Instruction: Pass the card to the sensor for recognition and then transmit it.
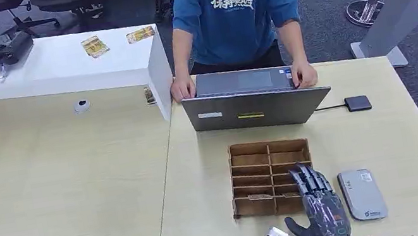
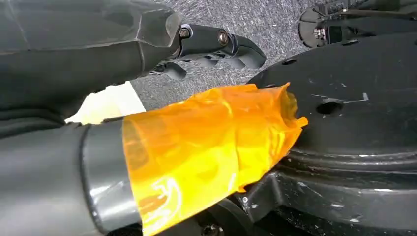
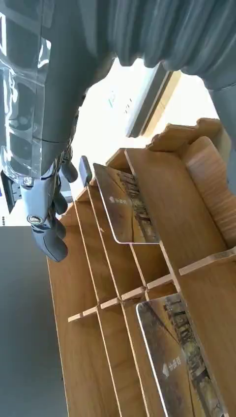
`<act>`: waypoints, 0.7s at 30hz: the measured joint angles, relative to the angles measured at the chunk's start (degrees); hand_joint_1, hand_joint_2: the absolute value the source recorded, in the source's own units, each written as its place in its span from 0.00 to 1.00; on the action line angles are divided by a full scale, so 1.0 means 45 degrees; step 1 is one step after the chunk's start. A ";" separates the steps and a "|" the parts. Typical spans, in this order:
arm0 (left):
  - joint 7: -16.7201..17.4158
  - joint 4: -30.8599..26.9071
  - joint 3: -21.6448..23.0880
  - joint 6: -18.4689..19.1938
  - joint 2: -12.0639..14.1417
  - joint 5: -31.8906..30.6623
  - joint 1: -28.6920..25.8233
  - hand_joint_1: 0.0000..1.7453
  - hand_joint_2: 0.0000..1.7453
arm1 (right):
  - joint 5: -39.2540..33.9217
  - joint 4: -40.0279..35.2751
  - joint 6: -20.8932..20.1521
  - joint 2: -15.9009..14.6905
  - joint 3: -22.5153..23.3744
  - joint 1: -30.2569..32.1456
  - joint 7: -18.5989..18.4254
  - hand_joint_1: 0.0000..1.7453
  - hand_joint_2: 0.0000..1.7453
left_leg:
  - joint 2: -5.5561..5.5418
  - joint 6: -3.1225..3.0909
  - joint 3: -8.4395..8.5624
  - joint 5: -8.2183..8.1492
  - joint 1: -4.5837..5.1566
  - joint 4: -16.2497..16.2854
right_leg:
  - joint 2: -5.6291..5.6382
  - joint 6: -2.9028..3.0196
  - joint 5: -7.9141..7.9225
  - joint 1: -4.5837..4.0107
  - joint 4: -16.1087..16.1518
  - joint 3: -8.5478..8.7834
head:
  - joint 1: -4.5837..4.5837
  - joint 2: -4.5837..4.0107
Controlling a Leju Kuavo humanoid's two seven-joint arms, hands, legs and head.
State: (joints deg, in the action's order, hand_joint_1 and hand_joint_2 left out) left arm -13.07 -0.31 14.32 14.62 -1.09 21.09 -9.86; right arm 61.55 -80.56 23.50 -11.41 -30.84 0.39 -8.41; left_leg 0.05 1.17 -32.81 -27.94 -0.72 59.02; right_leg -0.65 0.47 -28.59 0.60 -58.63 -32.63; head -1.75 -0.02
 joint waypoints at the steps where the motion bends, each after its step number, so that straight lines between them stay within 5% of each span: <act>1: 0.0000 0.0000 0.0000 0.0000 0.0000 0.0000 0.0000 0.00 0.00 | 0.0000 0.0000 0.0000 0.0000 -0.0004 0.0000 0.0000 0.00 1.00 | 0.0000 0.0000 0.0000 0.0000 0.0000 0.0000 | 0.0000 0.0000 0.0000 0.0000 0.0000 0.0000 | 0.0000 0.0000; 21: 0.0000 0.0000 0.0000 -0.0005 -0.0005 0.0048 -0.0002 0.00 0.00 | 0.0121 -0.0228 0.0092 -0.0005 0.0000 0.0001 0.0000 0.00 1.00 | 0.0000 0.0000 0.0000 0.0000 0.0000 0.0000 | 0.0000 0.0000 0.0000 0.0000 0.0000 0.0000 | 0.0000 0.0000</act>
State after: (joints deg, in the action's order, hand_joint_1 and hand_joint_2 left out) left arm -13.07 -0.31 14.32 14.60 -1.11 21.31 -9.87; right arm 62.09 -81.59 23.91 -11.43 -30.84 0.39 -8.41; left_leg 0.05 1.17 -32.80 -27.94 -0.72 59.02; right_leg -0.65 0.47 -28.59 0.60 -58.63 -32.63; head -1.75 -0.02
